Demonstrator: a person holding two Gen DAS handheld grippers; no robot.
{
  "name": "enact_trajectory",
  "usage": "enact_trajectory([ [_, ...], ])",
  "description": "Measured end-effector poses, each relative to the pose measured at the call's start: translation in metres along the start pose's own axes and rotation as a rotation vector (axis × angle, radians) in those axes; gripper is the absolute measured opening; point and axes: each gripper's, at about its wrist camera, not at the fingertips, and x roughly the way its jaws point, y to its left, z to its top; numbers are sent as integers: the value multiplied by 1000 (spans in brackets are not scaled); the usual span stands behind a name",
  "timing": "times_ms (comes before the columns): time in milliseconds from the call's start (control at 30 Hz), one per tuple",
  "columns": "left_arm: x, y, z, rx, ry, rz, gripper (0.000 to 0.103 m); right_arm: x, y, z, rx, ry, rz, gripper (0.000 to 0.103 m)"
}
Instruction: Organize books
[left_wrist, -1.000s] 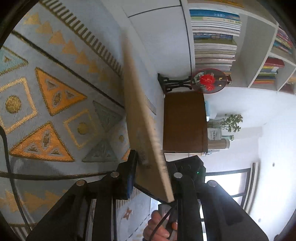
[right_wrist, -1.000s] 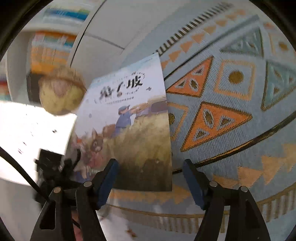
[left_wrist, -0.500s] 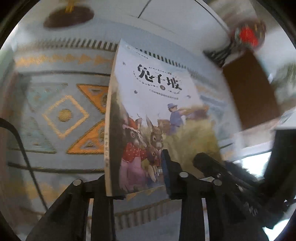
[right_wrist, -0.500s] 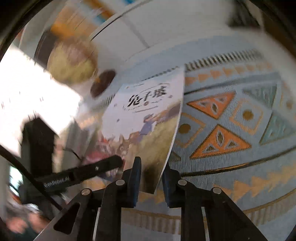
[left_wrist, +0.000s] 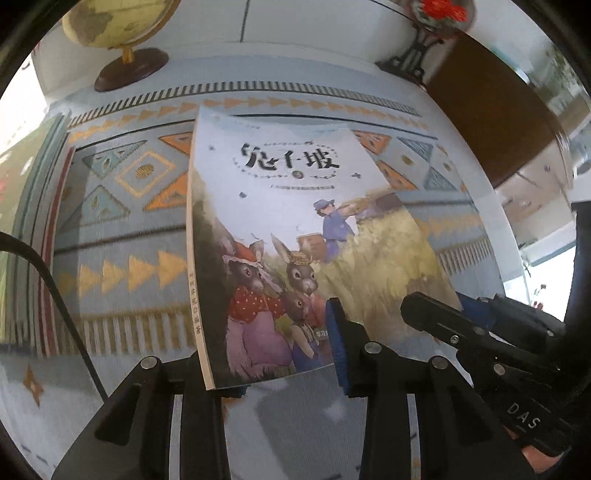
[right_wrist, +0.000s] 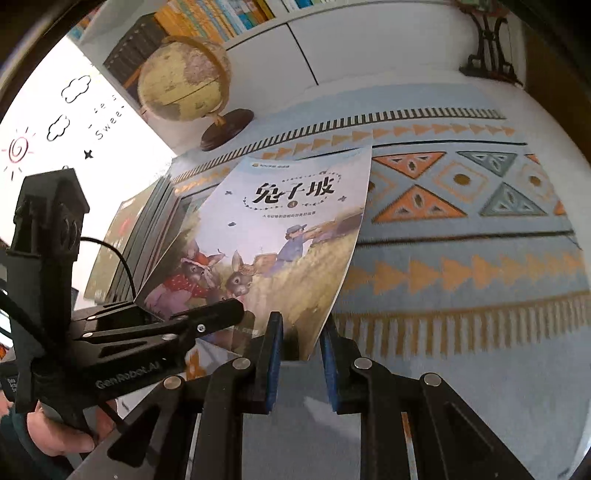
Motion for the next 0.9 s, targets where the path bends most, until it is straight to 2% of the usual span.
enact_trajectory([
  [333, -37, -58, -66, 62, -63, 27, 31, -58, -5, -61, -30, -24, 16, 19],
  [500, -56, -64, -109, 11, -83, -17, 31, -83, -4, -101, -57, -11, 32, 19],
  [600, -66, -56, -135, -63, -90, -82, 31, -93, -7, -123, -40, 6, 80, 20],
  [700, -70, -44, -150, -133, -102, -166, 29, -89, -17, -133, 23, 49, 167, 28],
  [733, -69, -39, -152, -153, -105, -194, 25, -79, -25, -134, 63, 84, 223, 44],
  [767, -66, -34, -153, -171, -93, -206, 25, -68, -33, -133, 106, 97, 258, 46],
  [800, -66, -33, -154, -173, -91, -200, 25, -59, -40, -133, 142, 100, 281, 46],
  [833, -65, -32, -155, -159, -97, -177, 25, -48, -47, -133, 188, 107, 318, 41],
  [867, -64, -32, -154, -141, -101, -149, 25, -42, -50, -132, 216, 111, 335, 32],
  [900, -63, -31, -155, -137, -98, -141, 25, -39, -51, -133, 232, 104, 341, 27],
])
